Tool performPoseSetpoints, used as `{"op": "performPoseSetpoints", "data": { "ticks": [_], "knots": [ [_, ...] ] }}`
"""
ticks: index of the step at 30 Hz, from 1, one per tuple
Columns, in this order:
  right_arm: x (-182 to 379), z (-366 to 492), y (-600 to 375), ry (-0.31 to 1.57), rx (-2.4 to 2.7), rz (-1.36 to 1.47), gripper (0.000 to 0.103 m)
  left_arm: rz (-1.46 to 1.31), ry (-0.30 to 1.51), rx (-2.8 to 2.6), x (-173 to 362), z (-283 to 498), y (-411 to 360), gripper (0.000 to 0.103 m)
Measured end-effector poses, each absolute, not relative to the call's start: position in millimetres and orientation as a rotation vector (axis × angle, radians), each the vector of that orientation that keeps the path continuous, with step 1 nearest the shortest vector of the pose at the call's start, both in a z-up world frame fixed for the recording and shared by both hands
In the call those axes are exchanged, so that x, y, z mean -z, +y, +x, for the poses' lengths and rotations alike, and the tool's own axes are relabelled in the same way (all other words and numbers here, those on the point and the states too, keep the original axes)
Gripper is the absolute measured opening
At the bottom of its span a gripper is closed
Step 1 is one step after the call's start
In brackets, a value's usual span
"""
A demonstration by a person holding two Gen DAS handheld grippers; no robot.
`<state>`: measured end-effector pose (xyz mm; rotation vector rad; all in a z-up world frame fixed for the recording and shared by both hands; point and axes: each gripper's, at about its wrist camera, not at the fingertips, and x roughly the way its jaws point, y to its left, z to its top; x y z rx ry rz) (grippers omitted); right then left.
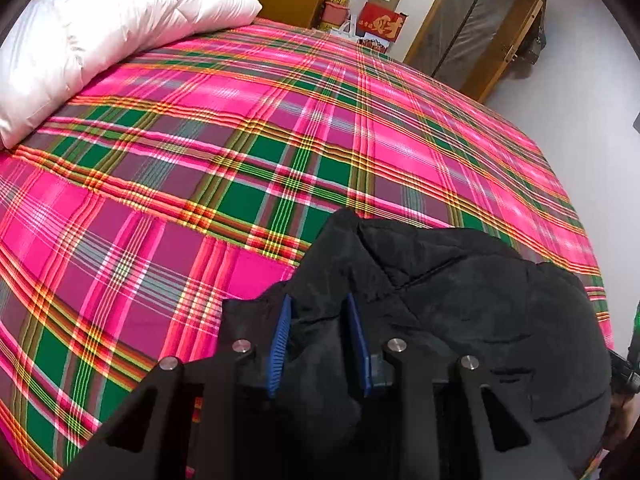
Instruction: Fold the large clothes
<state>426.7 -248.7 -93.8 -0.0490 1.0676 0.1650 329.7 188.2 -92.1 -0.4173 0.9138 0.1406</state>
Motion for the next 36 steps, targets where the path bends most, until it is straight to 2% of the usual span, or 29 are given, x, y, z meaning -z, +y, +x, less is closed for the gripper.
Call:
{"op": "performPoseSetpoints", "data": {
  "ticks": [6, 11, 14, 16, 17, 21, 23, 26, 33, 36],
  "knots": [
    [89, 424, -250, 1.062, -0.138, -0.072, 0.023, -0.458, 0.892, -0.135, 92, 331, 192, 0.034],
    [36, 386, -249, 0.966, -0.126, -0.078, 0.024, -0.449, 0.861, -0.134, 56, 314, 192, 0.033],
    [2, 349, -252, 0.882, -0.154, -0.012, 0.033, -0.416, 0.771, -0.101, 21, 292, 185, 0.032],
    [-12, 321, -249, 0.841, -0.184, 0.028, 0.047, -0.4, 0.72, -0.047, 1, 277, 173, 0.032],
    [-15, 310, -245, 0.828, -0.198, 0.039, 0.049, -0.385, 0.696, -0.005, -7, 270, 163, 0.033],
    [4, 276, -215, 0.842, -0.245, -0.005, 0.05, -0.277, 0.69, 0.228, -14, 258, 100, 0.038],
    [30, 285, -204, 0.917, -0.259, -0.022, 0.05, -0.166, 0.762, 0.331, 2, 264, 60, 0.038],
    [48, 304, -199, 0.932, -0.242, -0.041, 0.05, -0.019, 0.828, 0.343, 29, 276, 25, 0.038],
    [63, 342, -192, 0.932, -0.226, -0.049, 0.053, -0.156, 0.879, 0.183, 46, 312, 61, 0.04],
    [71, 348, -190, 0.946, -0.218, -0.043, 0.053, -0.212, 0.897, 0.165, 51, 317, 72, 0.034]
  ]
}}
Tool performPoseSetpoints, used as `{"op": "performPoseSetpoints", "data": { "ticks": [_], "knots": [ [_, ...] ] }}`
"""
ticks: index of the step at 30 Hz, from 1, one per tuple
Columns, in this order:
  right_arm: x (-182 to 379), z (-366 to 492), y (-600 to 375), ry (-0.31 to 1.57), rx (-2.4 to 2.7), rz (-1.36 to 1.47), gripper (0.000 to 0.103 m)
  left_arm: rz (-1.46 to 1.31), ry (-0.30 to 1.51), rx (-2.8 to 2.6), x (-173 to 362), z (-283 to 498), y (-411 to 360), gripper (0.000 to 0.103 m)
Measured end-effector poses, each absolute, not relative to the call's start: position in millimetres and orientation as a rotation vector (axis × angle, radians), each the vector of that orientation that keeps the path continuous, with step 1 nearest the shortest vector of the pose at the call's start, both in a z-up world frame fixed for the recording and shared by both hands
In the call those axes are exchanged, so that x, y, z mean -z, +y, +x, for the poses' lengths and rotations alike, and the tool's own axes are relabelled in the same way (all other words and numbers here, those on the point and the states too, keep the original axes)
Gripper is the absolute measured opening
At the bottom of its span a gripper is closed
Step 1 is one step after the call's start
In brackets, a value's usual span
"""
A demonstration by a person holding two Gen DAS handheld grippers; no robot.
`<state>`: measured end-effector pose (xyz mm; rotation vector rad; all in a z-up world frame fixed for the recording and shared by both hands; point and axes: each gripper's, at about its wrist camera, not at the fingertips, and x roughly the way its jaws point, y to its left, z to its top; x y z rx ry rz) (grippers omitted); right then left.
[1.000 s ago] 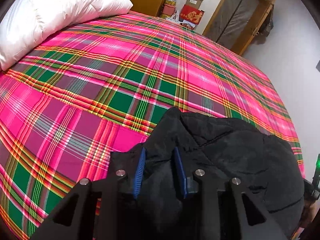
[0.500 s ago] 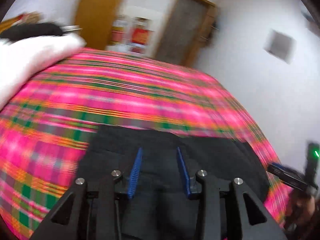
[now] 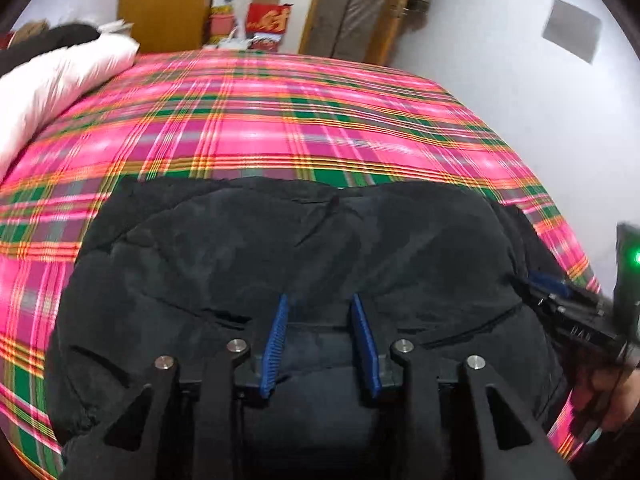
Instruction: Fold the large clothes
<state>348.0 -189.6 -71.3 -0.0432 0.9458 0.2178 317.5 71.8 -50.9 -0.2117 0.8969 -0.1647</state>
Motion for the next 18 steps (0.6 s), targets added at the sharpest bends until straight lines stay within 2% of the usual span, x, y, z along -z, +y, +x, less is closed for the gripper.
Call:
{"op": "performPoseSetpoints", "data": {
  "ticks": [18],
  "knots": [
    [91, 359, -189, 0.984, -0.209, -0.048, 0.054, -0.134, 0.904, 0.109, 80, 322, 56, 0.033]
  ]
}}
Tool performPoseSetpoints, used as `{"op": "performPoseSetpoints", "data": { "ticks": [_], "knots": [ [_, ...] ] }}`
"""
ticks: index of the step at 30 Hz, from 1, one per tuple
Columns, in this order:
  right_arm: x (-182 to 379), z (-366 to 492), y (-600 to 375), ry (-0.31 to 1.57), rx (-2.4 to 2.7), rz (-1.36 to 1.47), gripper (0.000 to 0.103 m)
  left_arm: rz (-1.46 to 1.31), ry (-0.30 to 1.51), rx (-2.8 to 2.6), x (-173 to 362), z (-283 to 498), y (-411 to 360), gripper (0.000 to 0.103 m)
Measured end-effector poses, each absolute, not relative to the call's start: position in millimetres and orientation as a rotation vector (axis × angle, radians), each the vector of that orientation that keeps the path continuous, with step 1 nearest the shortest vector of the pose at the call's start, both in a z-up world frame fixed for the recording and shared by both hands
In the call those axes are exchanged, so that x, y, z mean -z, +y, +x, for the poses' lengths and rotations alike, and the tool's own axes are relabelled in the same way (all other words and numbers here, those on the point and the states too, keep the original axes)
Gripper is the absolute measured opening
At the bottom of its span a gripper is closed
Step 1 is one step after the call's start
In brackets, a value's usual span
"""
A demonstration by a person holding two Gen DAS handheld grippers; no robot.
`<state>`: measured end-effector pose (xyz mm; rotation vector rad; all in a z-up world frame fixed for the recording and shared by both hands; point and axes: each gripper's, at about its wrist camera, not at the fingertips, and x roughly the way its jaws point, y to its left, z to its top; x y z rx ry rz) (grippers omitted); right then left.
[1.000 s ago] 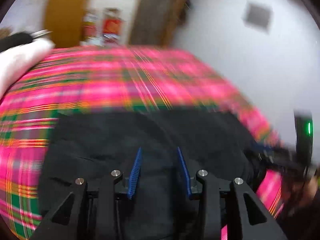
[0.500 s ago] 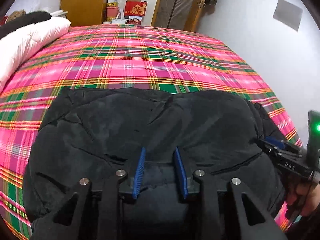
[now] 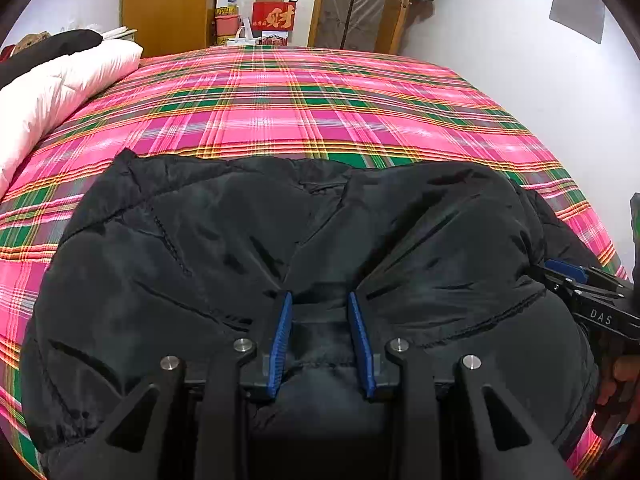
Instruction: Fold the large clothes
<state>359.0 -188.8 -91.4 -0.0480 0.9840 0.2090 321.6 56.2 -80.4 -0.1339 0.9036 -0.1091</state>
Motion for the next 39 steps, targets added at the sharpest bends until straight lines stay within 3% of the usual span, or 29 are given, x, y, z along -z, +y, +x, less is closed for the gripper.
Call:
{"op": "performPoseSetpoints", "data": {
  "ticks": [8, 13, 18, 24, 31, 39],
  "knots": [
    [89, 363, -187, 1.007, -0.2, -0.054, 0.054, -0.201, 0.946, 0.111, 63, 324, 65, 0.032],
    [67, 361, -194, 1.018, -0.214, -0.029, 0.054, -0.175, 0.858, 0.061, 34, 321, 87, 0.032],
    [32, 360, -212, 0.906, -0.194, -0.015, 0.054, -0.234, 0.903, -0.045, 50, 333, 137, 0.032],
    [82, 397, -243, 1.024, -0.11, 0.004, 0.054, -0.251, 0.914, -0.057, 75, 338, 148, 0.033],
    [91, 404, -241, 1.028, -0.094, -0.003, 0.053, -0.25, 0.905, -0.065, 87, 342, 146, 0.033],
    [23, 338, -232, 0.918, -0.157, -0.033, 0.053, -0.285, 0.833, -0.033, 34, 311, 143, 0.032]
  ]
}}
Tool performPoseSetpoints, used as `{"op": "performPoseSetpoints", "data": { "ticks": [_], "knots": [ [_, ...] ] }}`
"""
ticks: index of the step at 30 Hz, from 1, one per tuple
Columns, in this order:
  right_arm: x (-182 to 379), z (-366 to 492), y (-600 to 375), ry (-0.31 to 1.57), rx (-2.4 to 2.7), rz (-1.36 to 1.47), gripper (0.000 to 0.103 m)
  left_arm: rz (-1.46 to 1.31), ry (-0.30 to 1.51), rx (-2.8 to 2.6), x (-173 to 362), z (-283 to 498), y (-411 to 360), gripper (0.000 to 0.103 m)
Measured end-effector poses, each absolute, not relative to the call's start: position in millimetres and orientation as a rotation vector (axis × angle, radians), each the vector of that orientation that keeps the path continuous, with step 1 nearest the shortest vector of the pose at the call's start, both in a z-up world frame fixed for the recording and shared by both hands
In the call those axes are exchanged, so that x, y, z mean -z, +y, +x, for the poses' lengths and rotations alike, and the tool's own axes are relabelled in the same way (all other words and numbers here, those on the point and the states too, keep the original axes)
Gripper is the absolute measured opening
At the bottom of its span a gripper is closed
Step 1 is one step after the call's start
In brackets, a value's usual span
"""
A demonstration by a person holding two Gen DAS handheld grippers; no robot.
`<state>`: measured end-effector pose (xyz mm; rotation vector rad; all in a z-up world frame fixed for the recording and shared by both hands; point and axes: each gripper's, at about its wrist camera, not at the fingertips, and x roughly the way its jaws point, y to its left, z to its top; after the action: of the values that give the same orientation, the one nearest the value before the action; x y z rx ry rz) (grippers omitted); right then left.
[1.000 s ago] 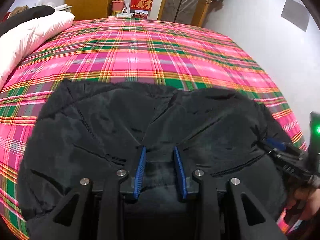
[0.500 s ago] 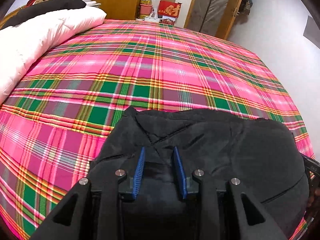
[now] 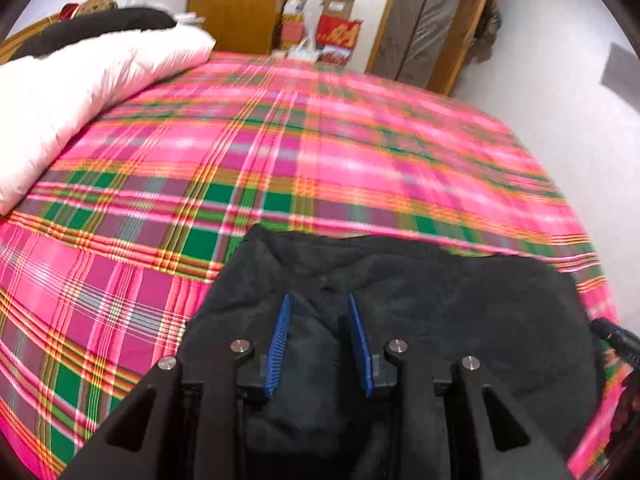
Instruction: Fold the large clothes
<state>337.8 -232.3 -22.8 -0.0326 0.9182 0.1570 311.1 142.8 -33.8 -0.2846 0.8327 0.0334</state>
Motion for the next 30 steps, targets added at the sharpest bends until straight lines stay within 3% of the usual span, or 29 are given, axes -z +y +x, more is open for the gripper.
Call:
{"op": "performPoseSetpoints", "data": {
  "ticks": [4, 10, 20, 30],
  "knots": [
    [14, 288, -229, 0.887, -0.2, -0.006, 0.053, -0.261, 0.766, 0.104, 6, 265, 107, 0.032],
    [62, 276, -243, 0.971, -0.141, -0.007, 0.053, -0.113, 0.898, 0.21, 47, 251, 39, 0.033],
    [89, 299, -253, 1.028, -0.107, 0.003, 0.054, -0.123, 0.902, 0.175, 69, 270, 38, 0.035],
    [20, 244, -215, 0.929, -0.202, 0.032, 0.054, -0.182, 0.855, 0.172, 22, 225, 60, 0.035]
  ]
}}
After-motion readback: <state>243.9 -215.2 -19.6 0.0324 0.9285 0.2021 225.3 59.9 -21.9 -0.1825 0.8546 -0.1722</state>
